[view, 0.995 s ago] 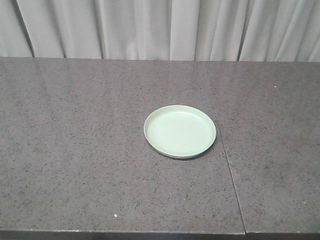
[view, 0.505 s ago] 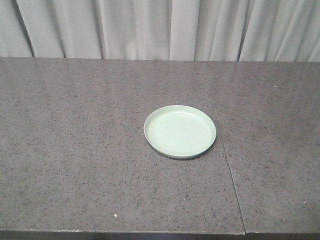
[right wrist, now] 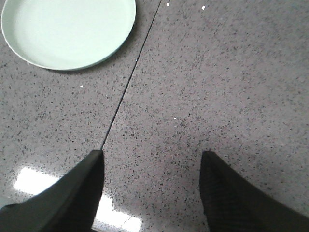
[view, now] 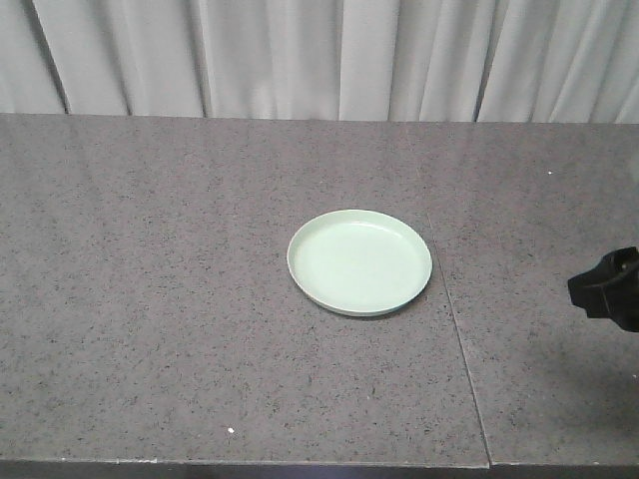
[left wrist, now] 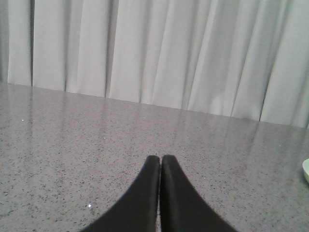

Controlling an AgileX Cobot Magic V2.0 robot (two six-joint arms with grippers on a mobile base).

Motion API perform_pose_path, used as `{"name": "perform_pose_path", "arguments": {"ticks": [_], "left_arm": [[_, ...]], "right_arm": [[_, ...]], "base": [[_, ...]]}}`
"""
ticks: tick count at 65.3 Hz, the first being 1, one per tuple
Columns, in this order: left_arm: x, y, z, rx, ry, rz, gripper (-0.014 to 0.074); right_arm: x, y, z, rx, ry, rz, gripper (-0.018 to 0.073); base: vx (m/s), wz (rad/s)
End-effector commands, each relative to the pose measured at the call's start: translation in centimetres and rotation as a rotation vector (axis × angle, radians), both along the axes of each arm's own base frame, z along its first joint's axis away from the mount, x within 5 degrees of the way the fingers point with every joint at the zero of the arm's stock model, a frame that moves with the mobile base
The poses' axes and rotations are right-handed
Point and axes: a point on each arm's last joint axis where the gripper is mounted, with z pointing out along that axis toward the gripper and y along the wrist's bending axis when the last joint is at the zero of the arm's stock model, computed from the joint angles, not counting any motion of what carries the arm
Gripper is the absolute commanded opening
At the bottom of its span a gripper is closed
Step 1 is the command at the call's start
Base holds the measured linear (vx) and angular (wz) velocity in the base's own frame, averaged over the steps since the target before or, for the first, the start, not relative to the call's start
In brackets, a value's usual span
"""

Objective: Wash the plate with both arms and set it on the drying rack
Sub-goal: 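Move the right gripper open toward the rim of the pale green plate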

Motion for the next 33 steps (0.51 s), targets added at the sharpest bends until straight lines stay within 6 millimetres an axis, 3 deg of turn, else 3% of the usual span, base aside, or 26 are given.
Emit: {"name": "perform_pose_path", "arguments": {"ticks": [1,11,22,33], "left_arm": [[-0.3,0.0,1.6,-0.006,-0.112,-0.004,-0.0007],[-0.3,0.0,1.6,-0.006,-0.112,-0.004,-0.0007],[-0.3,0.0,1.6,-0.006,-0.112,-0.004,-0.0007],[-0.3,0.0,1.6,-0.006,-0.112,-0.004,-0.0007]], "right_arm": [[1.9,0.0,1.2,-0.001,-0.026,0.021,0.044],[4.9,0.1,0.3,-0.007,0.036,0.039,0.0482],[7.6,1.9,-0.2,-0.003,0.074,0.102,0.0575],[10.7,2.9,-0.3,0.029,0.114,0.062,0.0579]], "base": [[0.0,0.0],[0.0,0.0],[0.0,0.0],[0.0,0.0]]}}
